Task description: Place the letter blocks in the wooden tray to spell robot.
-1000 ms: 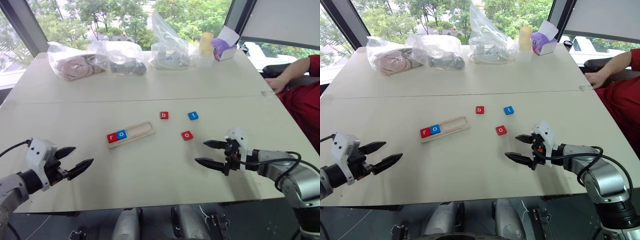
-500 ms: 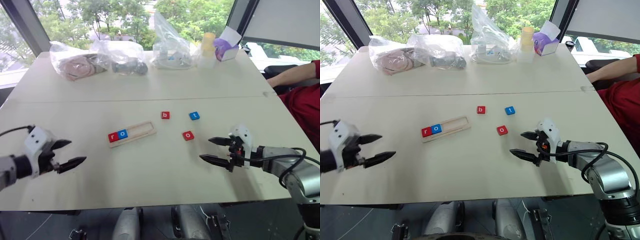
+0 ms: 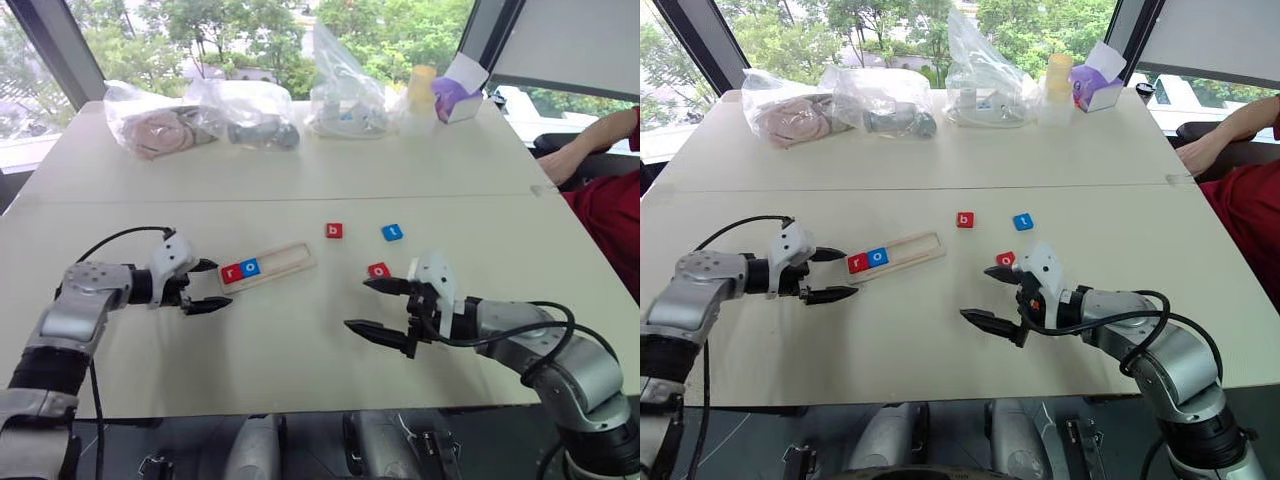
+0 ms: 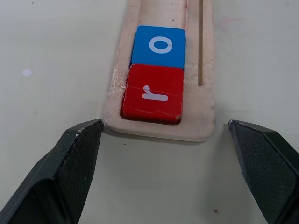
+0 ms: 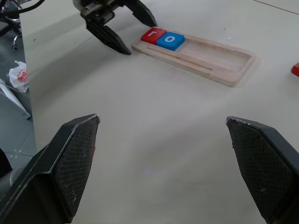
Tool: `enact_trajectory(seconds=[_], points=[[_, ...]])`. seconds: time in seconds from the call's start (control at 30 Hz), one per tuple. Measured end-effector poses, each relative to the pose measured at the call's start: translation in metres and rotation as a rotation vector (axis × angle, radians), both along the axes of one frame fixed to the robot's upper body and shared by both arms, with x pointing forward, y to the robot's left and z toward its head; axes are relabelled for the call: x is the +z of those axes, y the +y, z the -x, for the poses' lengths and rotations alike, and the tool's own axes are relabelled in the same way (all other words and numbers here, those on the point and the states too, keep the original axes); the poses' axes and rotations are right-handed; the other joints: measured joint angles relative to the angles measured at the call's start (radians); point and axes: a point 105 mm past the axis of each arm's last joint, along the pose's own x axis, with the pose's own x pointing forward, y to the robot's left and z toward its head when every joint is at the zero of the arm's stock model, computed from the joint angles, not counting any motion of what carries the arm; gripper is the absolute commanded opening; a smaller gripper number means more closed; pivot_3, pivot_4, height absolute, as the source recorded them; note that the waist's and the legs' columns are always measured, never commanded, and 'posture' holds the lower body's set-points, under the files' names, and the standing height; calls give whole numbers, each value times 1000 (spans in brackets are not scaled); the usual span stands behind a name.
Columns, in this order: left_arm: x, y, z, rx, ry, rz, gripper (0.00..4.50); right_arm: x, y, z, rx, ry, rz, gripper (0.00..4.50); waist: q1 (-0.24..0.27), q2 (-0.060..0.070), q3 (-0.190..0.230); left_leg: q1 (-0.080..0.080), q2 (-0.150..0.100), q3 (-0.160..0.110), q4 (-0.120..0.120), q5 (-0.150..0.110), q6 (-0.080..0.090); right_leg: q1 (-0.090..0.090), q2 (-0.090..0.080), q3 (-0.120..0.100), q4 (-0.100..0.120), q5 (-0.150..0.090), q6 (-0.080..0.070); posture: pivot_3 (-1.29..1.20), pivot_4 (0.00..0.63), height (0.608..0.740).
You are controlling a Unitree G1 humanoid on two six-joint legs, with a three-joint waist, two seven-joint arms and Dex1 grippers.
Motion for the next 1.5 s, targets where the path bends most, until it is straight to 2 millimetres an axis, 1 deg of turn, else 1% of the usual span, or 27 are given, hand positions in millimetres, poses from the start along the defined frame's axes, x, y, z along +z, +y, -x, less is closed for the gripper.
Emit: enact_trajectory(seconds=[0.1, 0.3, 0.37, 0.4, 0.43, 0.47, 0.6, 0.63, 0.7, 0.77, 0.83, 0.9, 0.97, 1.0, 1.07, 1.13, 1.17, 1.37, 1.43, 1.5], points=[[-2, -7, -7, -19, -19, 18, 4500, -2, -1, 1, -13, 8, 5, 4485, 4, 1, -1, 1, 0, 0, 1, 0, 0, 2, 0, 0, 0, 0, 0, 0, 150, 740], [-8, -22, -14, -62, -48, 41, 4500, -4, -3, 0, -19, 3, 13, 4485, 6, 3, -6, 2, -3, -2, 2, 0, 0, 6, -2, 0, 0, 0, 1, 0, 150, 740], [-10, -23, -14, -72, -56, 35, 3947, -5, -4, -2, -29, 2, 17, 4500, 6, 4, -8, 5, -3, -2, 2, 0, 0, 9, -2, 0, -1, -1, 1, 0, 150, 740], [-12, -24, -13, -82, -56, 36, 3748, -5, -5, -2, -30, 1, 18, 4500, 6, 6, -9, 6, -3, -3, 2, 0, 0, 10, -2, 0, -2, -2, -1, 0, 150, 740], [-14, -26, -13, -87, -51, 42, 3267, -5, -5, -2, -31, -1, 18, 4500, 6, 8, -11, 8, -4, -3, 2, 0, 0, 12, -2, 0, -2, -2, -1, 0, 150, 740], [-15, -26, -12, -88, -52, 42, 3102, -5, -5, -2, -31, -2, 18, 4500, 6, 8, -11, 9, -3, -3, 2, 0, 0, 14, -2, 0, -2, -3, -1, 0, 150, 740], [-16, -25, -12, -96, -60, 36, 3104, -10, -11, -2, -64, 16, 28, 4500, 4, 8, -12, 16, -3, -6, -1, 0, 0, 19, -4, 0, -2, -3, -1, 0, 150, 740], [-15, -26, -12, -106, -71, 28, 3104, -11, -15, -3, -91, 20, 27, 4500, 4, 8, -12, 15, -3, -6, -1, 0, 0, 19, -4, 0, -2, -3, -1, 0, 150, 740], [-13, -30, -11, -140, -90, 4, 3104, -11, -29, -6, -173, 21, 23, 4500, 6, 8, -12, 14, -4, -6, -1, 0, 0, 19, -4, 0, -3, -3, -1, 0, 150, 740], [-10, -41, -5, -226, -94, -22, 3104, -14, -47, -4, -255, 39, 15, 4500, 9, 8, -12, 13, -4, -7, -1, 0, 0, 18, -4, 0, -4, -4, 0, 0, 150, 740], [-10, -52, 1, -305, -80, -34, 3104, -22, -57, 2, -295, 80, 20, 4500, 6, 8, -12, 12, -4, -7, -1, -1, 1, 17, -4, 0, -4, -4, 0, 0, 150, 740], [-10, -60, 3, -358, -66, -34, 3104, -28, -61, 7, -305, 107, 29, 4500, 1, 8, -12, 12, -4, -7, -1, -1, 1, 16, -4, 0, -4, -4, 0, 0, 150, 740], [-11, -71, 0, -393, -50, -22, 3104, -28, -64, 7, -319, 102, 33, 4500, -1, 8, -12, 13, -4, -6, -1, -1, 2, 16, -2, 0, -3, -4, 0, 0, 150, 740], [-13, -76, -1, -400, -39, -10, 3104, -27, -64, 5, -326, 93, 34, 4500, -1, 8, -12, 13, -4, -6, 0, -1, 2, 16, -2, 0, -3, -4, 0, 0, 150, 740], [-15, -78, -4, -410, -37, -3, 3104, -26, -66, 4, -341, 80, 39, 4500, -2, 7, -12, 13, -4, -7, 0, -1, 2, 16, -1, 0, -3, -4, 0, 0, 150, 740], [-15, -79, -5, -422, -34, -2, 4169, -25, -66, 3, -349, 73, 36, 4500, 0, 8, -12, 13, -4, -7, -1, -1, 2, 17, -1, 0, -3, -4, 0, 0, 150, 740], [-16, -79, -6, -420, -30, 3, 4437, -25, -66, 3, -353, 70, 33, 4500, 0, 7, -12, 13, -4, -7, -1, -1, 2, 17, -1, 0, -3, -4, 0, 0, 150, 740], [-16, -76, -7, -407, -38, 8, 4437, -25, -64, -2, -378, 52, 26, 4500, -2, 7, -12, 13, -4, -7, -1, -1, 2, 17, -1, 0, -3, -4, 0, 0, 150, 740], [-15, -71, -5, -390, -50, -1, 4437, -15, -57, -16, -440, 11, -41, 4500, -8, 7, -12, 15, -1, -6, -1, -1, 2, 17, -1, 1, -3, -3, -1, 0, 150, 740], [-13, -61, -1, -350, -50, -8, 4437, 3, -39, -36, -481, -49, -106, 4500, -26, 7, -12, 15, 2, -6, -1, -1, 2, 16, 0, 1, -2, -2, -3, 0, 150, 740]])
